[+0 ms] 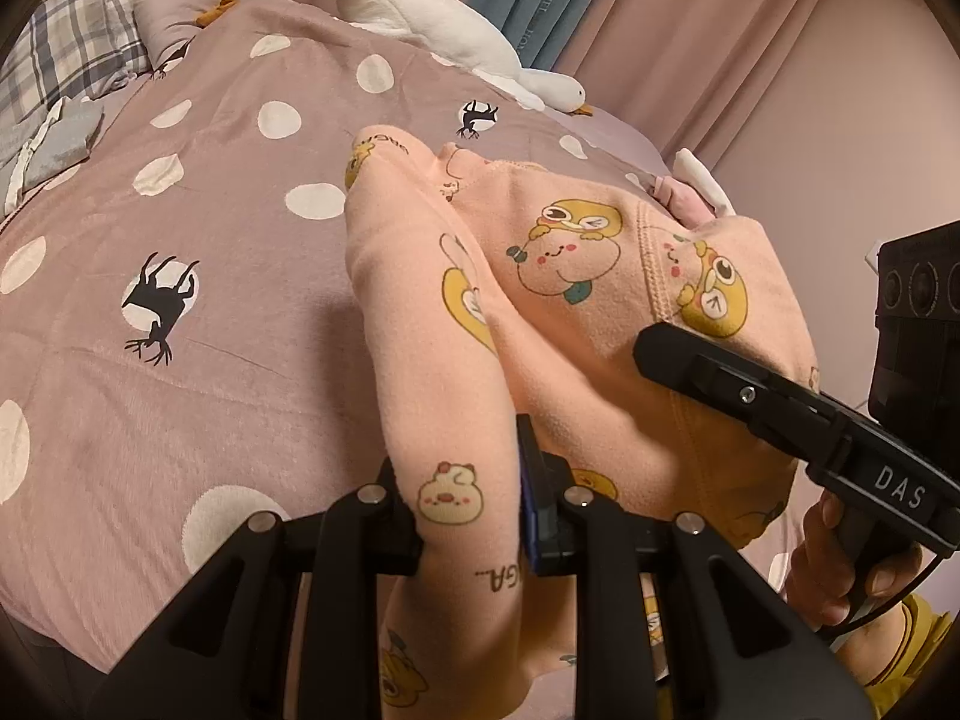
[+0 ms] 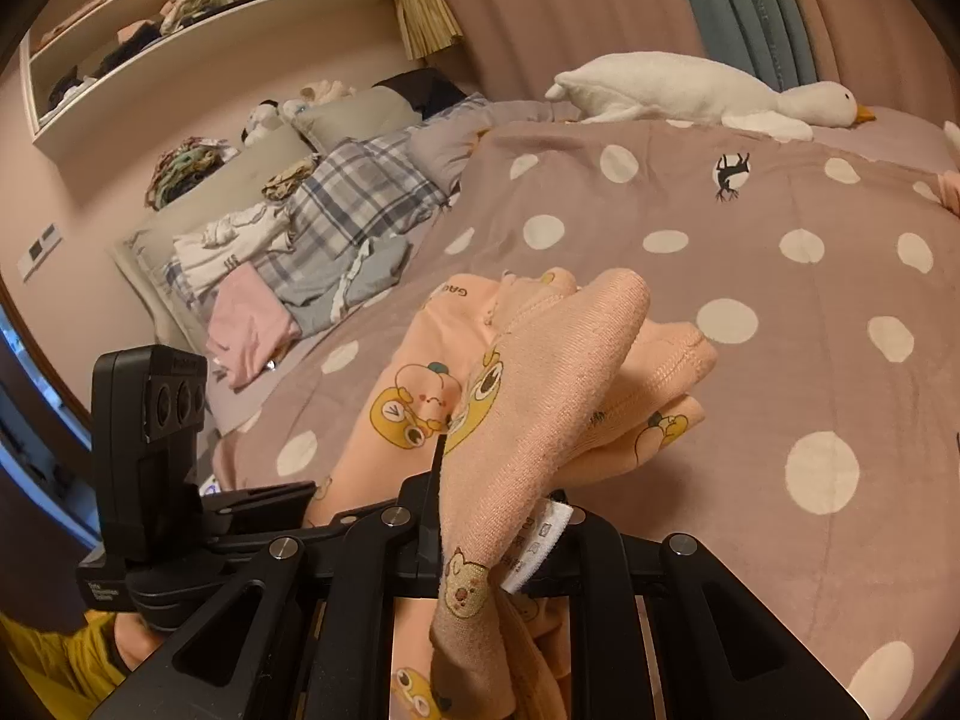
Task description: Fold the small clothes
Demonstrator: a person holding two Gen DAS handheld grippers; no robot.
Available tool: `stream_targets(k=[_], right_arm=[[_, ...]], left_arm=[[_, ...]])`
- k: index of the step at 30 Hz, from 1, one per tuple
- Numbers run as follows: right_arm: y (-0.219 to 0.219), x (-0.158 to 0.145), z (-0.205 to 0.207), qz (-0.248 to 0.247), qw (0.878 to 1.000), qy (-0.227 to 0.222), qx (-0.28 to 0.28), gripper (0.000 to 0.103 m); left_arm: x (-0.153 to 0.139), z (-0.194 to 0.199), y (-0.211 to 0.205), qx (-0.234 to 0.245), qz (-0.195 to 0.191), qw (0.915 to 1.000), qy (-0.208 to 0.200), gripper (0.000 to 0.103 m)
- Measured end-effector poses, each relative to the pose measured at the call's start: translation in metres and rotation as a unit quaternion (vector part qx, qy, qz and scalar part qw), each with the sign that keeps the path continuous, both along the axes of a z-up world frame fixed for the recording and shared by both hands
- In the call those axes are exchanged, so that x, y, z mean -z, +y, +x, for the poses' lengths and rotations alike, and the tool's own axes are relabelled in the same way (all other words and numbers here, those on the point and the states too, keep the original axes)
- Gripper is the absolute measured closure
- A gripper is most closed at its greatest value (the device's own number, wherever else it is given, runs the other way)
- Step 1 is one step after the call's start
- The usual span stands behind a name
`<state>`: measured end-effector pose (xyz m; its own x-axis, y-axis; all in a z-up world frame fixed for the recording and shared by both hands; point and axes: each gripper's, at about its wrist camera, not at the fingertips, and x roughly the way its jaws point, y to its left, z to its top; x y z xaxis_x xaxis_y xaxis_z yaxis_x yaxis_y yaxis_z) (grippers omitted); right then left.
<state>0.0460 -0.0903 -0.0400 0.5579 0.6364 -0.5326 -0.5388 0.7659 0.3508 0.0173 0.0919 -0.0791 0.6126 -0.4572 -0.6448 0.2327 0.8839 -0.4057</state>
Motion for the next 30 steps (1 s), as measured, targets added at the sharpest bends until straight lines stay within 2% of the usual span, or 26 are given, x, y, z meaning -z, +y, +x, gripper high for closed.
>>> stream_targets(k=[30], right_arm=[[0.008, 0.013, 0.031, 0.003, 1.0, 0.02, 0.012, 0.085]], left_arm=[[0.013, 0.045, -0.004, -0.001, 0.004, 0.9998, 0.021, 0.08]])
